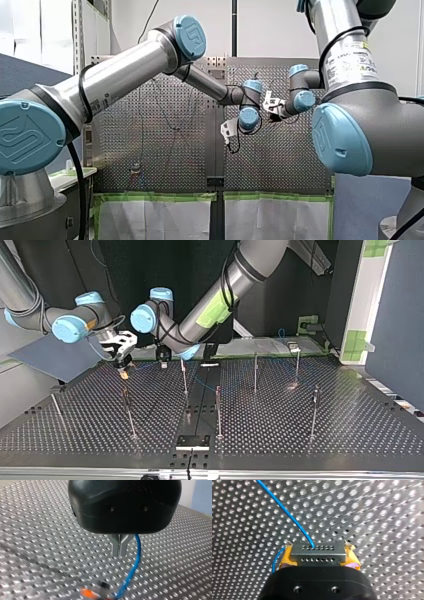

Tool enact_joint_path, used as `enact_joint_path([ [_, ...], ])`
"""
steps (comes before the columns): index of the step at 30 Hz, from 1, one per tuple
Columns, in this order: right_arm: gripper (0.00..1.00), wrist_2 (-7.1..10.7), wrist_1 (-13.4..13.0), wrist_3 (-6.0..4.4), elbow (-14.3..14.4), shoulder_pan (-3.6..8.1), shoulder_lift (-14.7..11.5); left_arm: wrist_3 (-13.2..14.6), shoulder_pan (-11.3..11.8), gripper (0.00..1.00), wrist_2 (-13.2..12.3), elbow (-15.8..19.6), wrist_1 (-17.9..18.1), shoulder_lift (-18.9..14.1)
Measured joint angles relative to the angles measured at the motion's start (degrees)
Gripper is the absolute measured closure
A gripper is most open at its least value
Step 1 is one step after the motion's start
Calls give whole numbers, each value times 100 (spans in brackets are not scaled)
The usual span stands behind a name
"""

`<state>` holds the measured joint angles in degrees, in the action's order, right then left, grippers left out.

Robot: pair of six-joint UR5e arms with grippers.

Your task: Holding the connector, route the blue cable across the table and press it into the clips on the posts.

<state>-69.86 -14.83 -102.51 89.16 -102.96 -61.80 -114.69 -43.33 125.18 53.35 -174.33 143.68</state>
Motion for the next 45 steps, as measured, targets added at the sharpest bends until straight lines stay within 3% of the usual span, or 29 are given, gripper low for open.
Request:
enact_joint_path([
  [13,100,20,423,-19,-208,-2,-615,-18,-82,100,289,8,-246,-657],
  [29,100,142,900,-165,-470,116,-1390,152,-129,100,290,-2,-234,-1291],
  [40,100,244,972,-192,-500,181,-1539,423,-91,100,-45,-191,36,-1329],
  [45,100,385,968,-202,-560,191,-1530,445,-13,100,-254,-202,209,-1330],
])
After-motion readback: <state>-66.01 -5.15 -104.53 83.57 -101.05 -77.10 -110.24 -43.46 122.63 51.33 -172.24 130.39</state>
